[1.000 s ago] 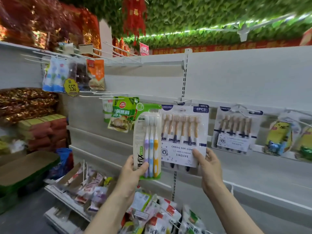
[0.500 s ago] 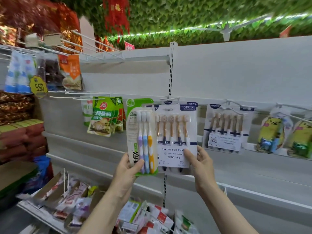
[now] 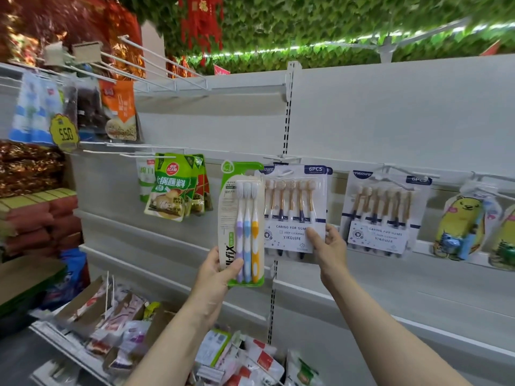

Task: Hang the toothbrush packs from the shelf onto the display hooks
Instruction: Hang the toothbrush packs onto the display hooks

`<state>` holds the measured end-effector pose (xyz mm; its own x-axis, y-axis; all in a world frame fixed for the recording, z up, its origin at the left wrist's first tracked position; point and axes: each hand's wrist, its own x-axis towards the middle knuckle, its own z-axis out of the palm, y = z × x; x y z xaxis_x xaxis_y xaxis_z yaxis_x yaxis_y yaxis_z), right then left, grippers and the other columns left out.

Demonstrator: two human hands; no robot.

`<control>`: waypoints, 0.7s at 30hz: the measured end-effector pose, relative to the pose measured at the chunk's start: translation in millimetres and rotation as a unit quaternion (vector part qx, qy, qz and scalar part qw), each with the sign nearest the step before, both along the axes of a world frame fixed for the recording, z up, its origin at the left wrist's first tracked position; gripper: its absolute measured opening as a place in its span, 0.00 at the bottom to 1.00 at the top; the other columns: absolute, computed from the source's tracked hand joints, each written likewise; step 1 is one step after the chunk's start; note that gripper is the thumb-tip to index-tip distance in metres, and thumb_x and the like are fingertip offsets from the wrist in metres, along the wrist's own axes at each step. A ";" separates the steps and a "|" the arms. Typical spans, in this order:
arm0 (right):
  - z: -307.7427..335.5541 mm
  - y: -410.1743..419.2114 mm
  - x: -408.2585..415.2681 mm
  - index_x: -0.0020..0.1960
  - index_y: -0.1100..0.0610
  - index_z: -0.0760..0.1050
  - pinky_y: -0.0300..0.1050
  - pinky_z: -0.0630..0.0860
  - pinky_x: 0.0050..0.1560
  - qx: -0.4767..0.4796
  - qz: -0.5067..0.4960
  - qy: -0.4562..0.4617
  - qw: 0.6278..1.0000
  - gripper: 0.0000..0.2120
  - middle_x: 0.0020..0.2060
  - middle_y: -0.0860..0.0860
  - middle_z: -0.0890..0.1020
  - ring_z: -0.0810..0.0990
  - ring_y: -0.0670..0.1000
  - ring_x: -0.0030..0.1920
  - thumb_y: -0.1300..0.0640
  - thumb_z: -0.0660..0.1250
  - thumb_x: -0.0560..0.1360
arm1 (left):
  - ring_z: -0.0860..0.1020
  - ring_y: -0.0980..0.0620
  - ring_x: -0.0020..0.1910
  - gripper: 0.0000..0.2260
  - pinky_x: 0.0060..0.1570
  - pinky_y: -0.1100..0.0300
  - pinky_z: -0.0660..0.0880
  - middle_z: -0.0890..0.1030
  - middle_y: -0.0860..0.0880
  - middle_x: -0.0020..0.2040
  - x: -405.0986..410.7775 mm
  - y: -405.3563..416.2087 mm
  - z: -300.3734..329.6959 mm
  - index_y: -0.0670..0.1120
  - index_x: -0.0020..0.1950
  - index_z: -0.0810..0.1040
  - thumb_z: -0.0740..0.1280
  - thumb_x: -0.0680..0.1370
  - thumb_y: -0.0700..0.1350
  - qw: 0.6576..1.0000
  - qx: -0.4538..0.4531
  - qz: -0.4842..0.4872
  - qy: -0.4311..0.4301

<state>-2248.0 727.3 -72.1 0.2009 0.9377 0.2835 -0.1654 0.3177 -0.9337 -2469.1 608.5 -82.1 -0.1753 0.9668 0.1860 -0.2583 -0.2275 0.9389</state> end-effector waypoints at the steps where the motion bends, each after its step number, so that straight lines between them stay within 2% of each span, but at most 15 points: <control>1: -0.4 6.0 2.0 0.60 0.56 0.77 0.50 0.80 0.59 -0.001 -0.002 -0.002 1.000 0.15 0.57 0.55 0.84 0.83 0.54 0.56 0.57 0.74 0.75 | 0.81 0.44 0.57 0.15 0.59 0.46 0.76 0.84 0.43 0.56 0.7 0.6 -1.0 0.47 0.62 0.77 0.67 0.77 0.35 1.000 -0.002 -0.002 0.002; 3: 2.9 10.8 4.0 0.55 0.52 0.77 0.46 0.81 0.55 -0.004 -0.002 -0.006 1.000 0.09 0.54 0.55 0.85 0.84 0.54 0.54 0.59 0.73 0.76 | 0.81 0.43 0.58 0.14 0.62 0.43 0.75 0.85 0.44 0.55 2.1 1.6 -3.1 0.47 0.62 0.77 0.67 0.78 0.36 1.000 -0.008 -0.005 0.009; 4: 3.5 13.8 5.4 0.54 0.50 0.76 0.47 0.81 0.56 -0.006 -0.003 -0.010 1.000 0.10 0.55 0.55 0.85 0.84 0.55 0.54 0.59 0.73 0.76 | 0.81 0.43 0.58 0.14 0.63 0.42 0.74 0.85 0.44 0.55 2.9 1.5 -3.5 0.48 0.62 0.77 0.67 0.78 0.36 1.000 -0.010 -0.006 0.011; 7: 5.1 15.6 9.3 0.61 0.54 0.74 0.52 0.77 0.63 -0.016 0.015 -0.016 1.000 0.15 0.60 0.55 0.82 0.83 0.53 0.57 0.58 0.73 0.77 | 0.81 0.42 0.59 0.14 0.65 0.39 0.72 0.85 0.44 0.55 6.1 -0.6 -4.9 0.48 0.62 0.77 0.68 0.78 0.36 1.000 -0.011 -0.011 0.018; 9: 10.3 9.7 11.9 0.64 0.55 0.72 0.49 0.76 0.60 -0.027 0.011 -0.038 0.999 0.17 0.61 0.53 0.81 0.81 0.50 0.54 0.57 0.72 0.77 | 0.80 0.42 0.59 0.14 0.66 0.38 0.71 0.84 0.45 0.56 9.1 -6.1 -5.2 0.48 0.62 0.77 0.68 0.78 0.37 1.000 -0.012 -0.017 0.022; 11: 16.6 2.1 14.4 0.69 0.54 0.70 0.48 0.75 0.59 -0.036 -0.034 -0.072 0.996 0.22 0.63 0.54 0.78 0.79 0.52 0.58 0.54 0.72 0.77 | 0.80 0.43 0.60 0.14 0.66 0.38 0.71 0.84 0.45 0.56 11.2 -13.4 -5.7 0.48 0.62 0.77 0.68 0.78 0.37 0.999 -0.015 -0.024 0.023; 13: 24.8 -14.9 16.7 0.73 0.54 0.69 0.50 0.73 0.63 -0.030 -0.082 -0.093 0.992 0.27 0.66 0.54 0.76 0.76 0.53 0.64 0.50 0.72 0.77 | 0.80 0.43 0.60 0.15 0.66 0.39 0.71 0.84 0.45 0.57 13.0 -21.6 -5.9 0.49 0.62 0.78 0.68 0.77 0.37 0.999 -0.018 -0.030 0.025; 15: 34.4 -41.3 16.3 0.70 0.53 0.72 0.47 0.73 0.64 -0.006 -0.077 -0.093 0.993 0.24 0.64 0.51 0.78 0.77 0.51 0.64 0.48 0.71 0.77 | 0.80 0.43 0.61 0.15 0.66 0.39 0.71 0.84 0.45 0.57 16.5 -30.0 -6.0 0.49 0.61 0.78 0.68 0.77 0.36 0.999 -0.021 -0.037 0.023; 17: 49.6 -77.3 12.6 0.63 0.54 0.78 0.43 0.74 0.60 0.017 -0.039 -0.097 0.994 0.17 0.56 0.49 0.83 0.80 0.49 0.60 0.48 0.70 0.78 | 0.80 0.43 0.61 0.15 0.65 0.40 0.72 0.84 0.45 0.57 24.4 -42.2 -6.3 0.49 0.62 0.77 0.69 0.77 0.37 0.998 -0.028 -0.050 0.026; 19: 62.9 -114.6 10.6 0.58 0.53 0.82 0.43 0.75 0.59 0.030 0.004 -0.100 0.995 0.13 0.50 0.49 0.86 0.82 0.48 0.56 0.47 0.70 0.78 | 0.80 0.44 0.60 0.15 0.64 0.42 0.74 0.84 0.46 0.57 37.2 -57.9 -7.1 0.49 0.62 0.77 0.69 0.78 0.38 0.996 -0.032 -0.074 0.035; 21: 70.8 -147.6 13.4 0.57 0.53 0.83 0.45 0.75 0.58 0.036 0.031 -0.107 0.993 0.13 0.50 0.51 0.87 0.83 0.49 0.54 0.47 0.71 0.77 | 0.82 0.46 0.58 0.15 0.60 0.46 0.77 0.85 0.47 0.55 52.7 -73.8 -8.3 0.49 0.63 0.77 0.69 0.78 0.39 0.994 -0.031 -0.089 0.046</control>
